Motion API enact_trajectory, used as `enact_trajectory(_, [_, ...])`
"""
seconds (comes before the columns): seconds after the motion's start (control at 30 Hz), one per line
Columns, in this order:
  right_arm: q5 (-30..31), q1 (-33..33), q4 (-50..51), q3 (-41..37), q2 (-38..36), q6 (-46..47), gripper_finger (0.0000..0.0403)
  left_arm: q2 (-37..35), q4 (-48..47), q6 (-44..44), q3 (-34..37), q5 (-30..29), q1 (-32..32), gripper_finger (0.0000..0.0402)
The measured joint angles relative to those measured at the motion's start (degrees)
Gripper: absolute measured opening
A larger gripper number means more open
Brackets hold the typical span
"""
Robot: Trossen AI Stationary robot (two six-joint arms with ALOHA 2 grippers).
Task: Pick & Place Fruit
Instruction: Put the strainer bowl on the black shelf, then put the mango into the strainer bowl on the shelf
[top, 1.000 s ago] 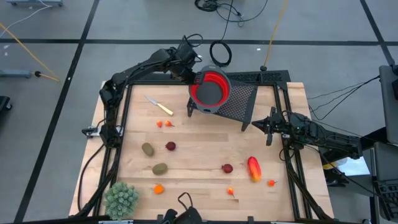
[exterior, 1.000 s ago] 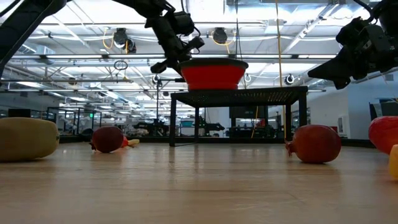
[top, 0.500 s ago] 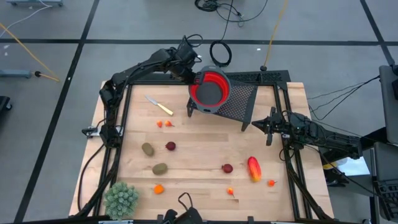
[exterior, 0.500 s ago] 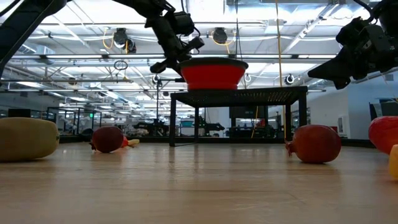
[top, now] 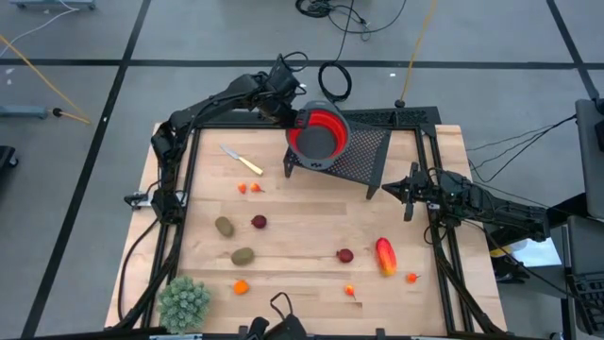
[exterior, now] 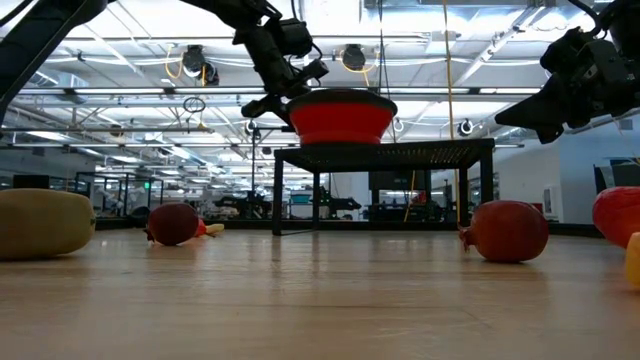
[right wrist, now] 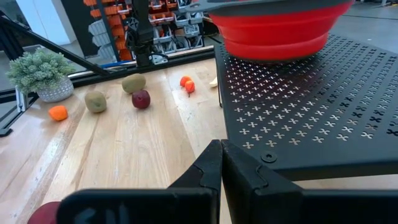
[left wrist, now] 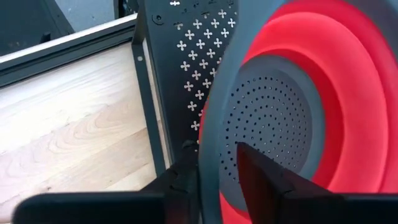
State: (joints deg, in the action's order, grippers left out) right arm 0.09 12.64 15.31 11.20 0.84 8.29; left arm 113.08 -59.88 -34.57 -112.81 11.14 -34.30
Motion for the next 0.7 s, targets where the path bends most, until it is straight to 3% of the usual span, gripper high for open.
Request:
enact_trajectory(0.37, [0.01,0.02,0.00,0.00,0.00,0.00,0.0004,0.00,-0.06,0.24,0.00,-2.20,-0.85,0.0180])
enact_trajectory(0.7, [0.00,0.01,0.00,0.00,0.00,0.00,0.0004,-0.87,-0.17,-0.06,0.08,0.23,-3.32,0.0213])
